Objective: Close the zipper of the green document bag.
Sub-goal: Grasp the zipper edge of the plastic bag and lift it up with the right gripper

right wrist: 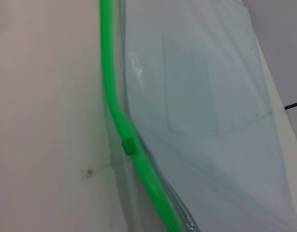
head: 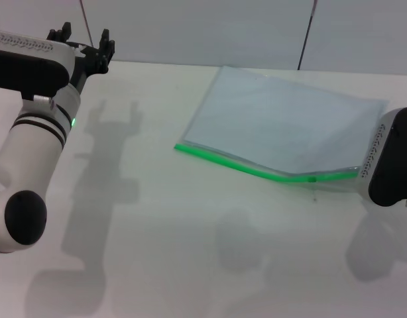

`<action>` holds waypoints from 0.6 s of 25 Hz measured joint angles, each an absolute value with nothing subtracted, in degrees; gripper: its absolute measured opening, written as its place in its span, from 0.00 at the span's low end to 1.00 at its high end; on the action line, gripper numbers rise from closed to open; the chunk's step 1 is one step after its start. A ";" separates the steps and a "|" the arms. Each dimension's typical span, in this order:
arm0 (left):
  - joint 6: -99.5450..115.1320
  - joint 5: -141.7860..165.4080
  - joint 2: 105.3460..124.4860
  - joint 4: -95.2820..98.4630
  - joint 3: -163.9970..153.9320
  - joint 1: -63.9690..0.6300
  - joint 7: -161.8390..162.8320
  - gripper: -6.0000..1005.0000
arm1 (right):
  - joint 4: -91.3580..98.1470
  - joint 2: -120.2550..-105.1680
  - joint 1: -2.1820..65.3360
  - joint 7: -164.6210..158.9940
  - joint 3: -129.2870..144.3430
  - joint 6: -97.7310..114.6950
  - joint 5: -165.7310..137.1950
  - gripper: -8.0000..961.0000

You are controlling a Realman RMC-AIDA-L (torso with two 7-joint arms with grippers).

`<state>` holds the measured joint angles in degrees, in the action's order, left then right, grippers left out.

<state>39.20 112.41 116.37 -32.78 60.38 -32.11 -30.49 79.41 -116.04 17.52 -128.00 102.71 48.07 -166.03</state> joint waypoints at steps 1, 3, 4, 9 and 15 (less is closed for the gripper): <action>39.20 112.41 116.37 -32.78 60.38 -32.11 -30.49 0.70 | 79.40 -116.02 17.59 -128.05 102.66 48.07 -166.02 0.61; 39.20 112.41 116.37 -32.78 60.38 -32.10 -30.49 0.70 | 79.63 -116.01 17.65 -128.18 102.70 48.07 -166.02 0.61; 39.20 112.41 116.37 -32.78 60.38 -32.10 -30.49 0.70 | 79.74 -116.01 17.69 -128.23 102.74 48.05 -166.03 0.61; 39.20 112.41 116.37 -32.87 60.38 -32.11 -30.49 0.70 | 79.87 -116.01 18.62 -128.46 102.53 47.90 -166.03 0.61; 39.16 112.41 116.37 -32.81 60.38 -32.33 -30.49 0.70 | 80.10 -115.98 18.87 -128.48 102.39 47.90 -166.03 0.61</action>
